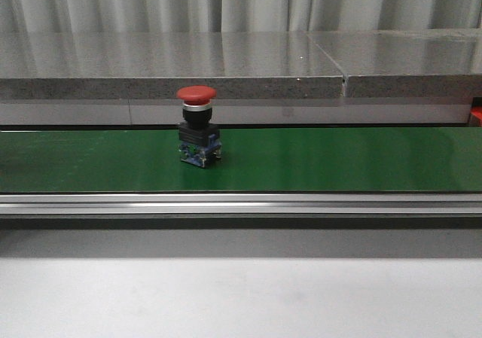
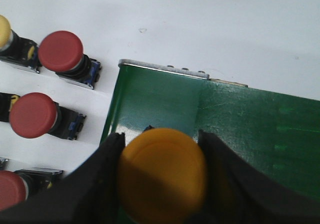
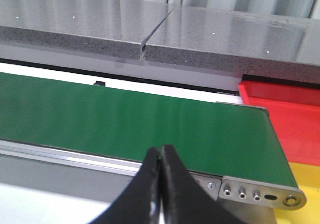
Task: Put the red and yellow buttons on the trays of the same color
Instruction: 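Set the yellow button on the green belt and open the left gripper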
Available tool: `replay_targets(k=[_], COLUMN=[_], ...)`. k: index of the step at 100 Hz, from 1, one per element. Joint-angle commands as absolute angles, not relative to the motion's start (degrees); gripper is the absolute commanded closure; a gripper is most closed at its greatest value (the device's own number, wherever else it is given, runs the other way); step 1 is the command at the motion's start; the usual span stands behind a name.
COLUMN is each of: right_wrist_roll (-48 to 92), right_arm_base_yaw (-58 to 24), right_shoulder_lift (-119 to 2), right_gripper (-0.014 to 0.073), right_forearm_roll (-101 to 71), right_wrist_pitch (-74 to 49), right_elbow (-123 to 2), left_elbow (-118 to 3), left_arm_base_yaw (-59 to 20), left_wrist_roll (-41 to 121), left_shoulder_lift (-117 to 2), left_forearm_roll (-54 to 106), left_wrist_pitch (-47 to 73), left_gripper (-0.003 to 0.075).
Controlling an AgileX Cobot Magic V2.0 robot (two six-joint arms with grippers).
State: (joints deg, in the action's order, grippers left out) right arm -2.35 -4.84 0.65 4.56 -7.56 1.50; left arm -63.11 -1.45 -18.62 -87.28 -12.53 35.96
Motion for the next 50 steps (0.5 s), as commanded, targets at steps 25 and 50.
replay_targets(k=[25,50], right_wrist_roll=[-2.12,-2.12], right_arm_base_yaw=[-5.04,-5.04], right_shoulder_lift=[1.39,1.39], right_gripper=[0.0662,0.0662], right_forearm_roll=[5.16,5.16], right_wrist_pitch=[-2.46,-2.46], right_elbow=[0.95,0.95], left_elbow=[-65.14,-65.14], left_arm_base_yaw=[-2.12,-2.12], left_wrist_roll=[-18.07,-15.83], left_shoulder_lift=[-88.75,-88.75], left_forearm_roll=[-12.40,-10.59], left_wrist_pitch=[35.24,34.24], left_gripper=[0.0668,0.0246])
